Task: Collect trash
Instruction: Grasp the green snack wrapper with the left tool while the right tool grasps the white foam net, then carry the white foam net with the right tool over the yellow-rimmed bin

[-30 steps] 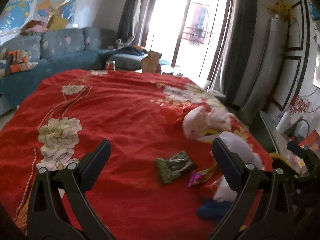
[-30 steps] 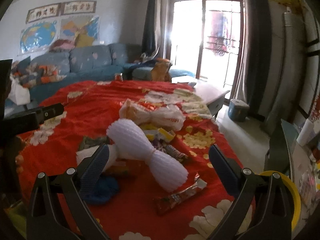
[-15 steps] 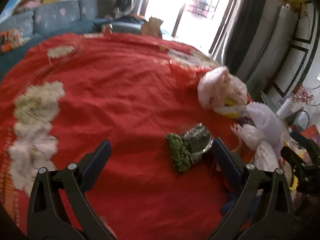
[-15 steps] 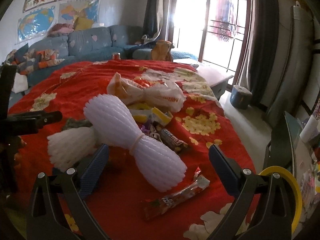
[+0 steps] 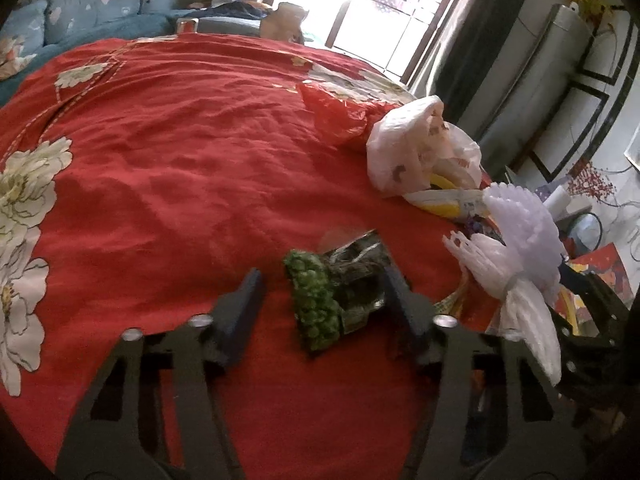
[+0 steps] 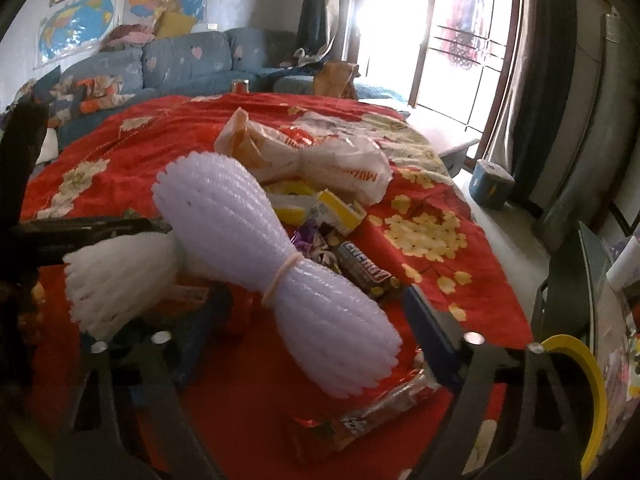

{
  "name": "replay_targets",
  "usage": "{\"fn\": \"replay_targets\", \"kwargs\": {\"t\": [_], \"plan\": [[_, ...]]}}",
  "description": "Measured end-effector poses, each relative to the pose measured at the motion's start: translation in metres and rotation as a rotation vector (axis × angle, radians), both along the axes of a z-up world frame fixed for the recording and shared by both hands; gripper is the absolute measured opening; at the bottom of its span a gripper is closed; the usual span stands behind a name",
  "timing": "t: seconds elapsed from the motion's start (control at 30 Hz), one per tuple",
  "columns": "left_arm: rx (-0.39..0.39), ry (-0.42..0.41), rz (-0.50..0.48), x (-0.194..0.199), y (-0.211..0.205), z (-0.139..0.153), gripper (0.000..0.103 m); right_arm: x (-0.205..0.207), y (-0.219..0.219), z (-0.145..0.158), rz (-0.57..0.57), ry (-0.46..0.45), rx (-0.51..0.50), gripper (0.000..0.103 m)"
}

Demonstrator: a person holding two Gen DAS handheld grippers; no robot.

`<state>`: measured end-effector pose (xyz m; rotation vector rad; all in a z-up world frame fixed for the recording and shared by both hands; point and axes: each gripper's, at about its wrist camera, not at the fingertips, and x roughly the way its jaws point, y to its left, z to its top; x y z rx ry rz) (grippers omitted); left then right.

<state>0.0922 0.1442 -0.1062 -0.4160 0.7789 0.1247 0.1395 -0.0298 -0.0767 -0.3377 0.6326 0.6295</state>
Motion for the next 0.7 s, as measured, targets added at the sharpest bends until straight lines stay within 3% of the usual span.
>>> {"fn": "replay_targets", "kwargs": {"t": [0.1,0.23,0.43,0.7], "plan": [[-0.017,-0.007,0.003,-0.001,0.003,0.0,0.028,-0.001,-0.001,-0.001,0.015,0.006,0.018,0.055],[-0.028,-0.029,0.012,-0.004,0.007,0.004,0.019,0.0,-0.008,0.003,0.025,0.02,0.073,0.039],[-0.006,-0.078,0.001,-0.011,0.005,0.016,0.015,-0.001,-0.02,0.015,0.028,0.039,0.182,0.035],[0.046,-0.195,0.017,-0.026,0.006,0.055,0.006,-0.005,-0.03,0.028,0.022,0.038,0.266,0.034]]}}
